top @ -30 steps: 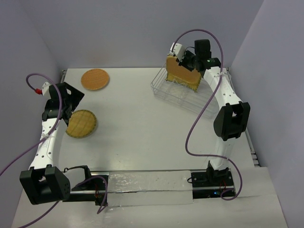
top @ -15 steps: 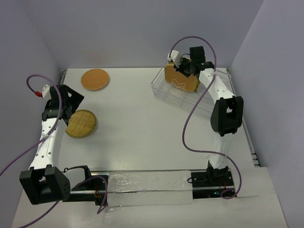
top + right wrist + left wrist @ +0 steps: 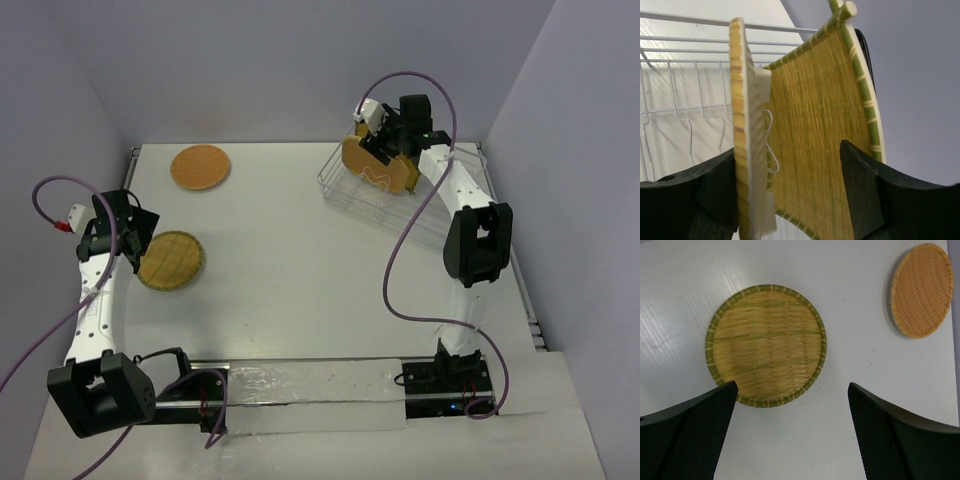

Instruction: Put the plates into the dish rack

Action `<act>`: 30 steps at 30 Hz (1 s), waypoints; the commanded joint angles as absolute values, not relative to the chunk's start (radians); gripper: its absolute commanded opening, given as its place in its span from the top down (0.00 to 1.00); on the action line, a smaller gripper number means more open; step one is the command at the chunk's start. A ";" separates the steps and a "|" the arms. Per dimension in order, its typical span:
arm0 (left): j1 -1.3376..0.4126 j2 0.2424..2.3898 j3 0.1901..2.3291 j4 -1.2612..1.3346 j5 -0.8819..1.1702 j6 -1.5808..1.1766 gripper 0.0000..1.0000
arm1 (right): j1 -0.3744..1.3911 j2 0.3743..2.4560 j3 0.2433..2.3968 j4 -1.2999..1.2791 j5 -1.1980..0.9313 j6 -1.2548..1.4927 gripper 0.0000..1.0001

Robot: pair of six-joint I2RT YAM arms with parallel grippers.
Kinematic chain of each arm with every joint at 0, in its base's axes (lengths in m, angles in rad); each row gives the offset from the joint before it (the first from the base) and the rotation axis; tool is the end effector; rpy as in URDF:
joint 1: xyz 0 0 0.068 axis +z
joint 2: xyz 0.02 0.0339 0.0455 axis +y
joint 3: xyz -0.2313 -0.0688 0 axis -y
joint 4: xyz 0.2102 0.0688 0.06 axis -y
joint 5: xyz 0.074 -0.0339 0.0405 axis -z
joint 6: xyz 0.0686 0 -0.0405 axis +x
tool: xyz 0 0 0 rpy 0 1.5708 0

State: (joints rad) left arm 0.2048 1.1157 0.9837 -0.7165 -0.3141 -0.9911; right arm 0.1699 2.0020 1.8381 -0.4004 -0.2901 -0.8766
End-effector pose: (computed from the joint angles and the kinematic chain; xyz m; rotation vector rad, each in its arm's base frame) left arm 0.2176 0.0668 0.2486 -1.4459 1.8720 0.0037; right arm 0.4421 0.0958 0.2738 -1.1980 1.7380 -0.1125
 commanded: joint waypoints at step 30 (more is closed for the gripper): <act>0.312 0.924 0.829 -0.872 -0.264 -1.080 0.01 | 0.140 1.849 1.843 -0.206 -0.299 -0.803 0.20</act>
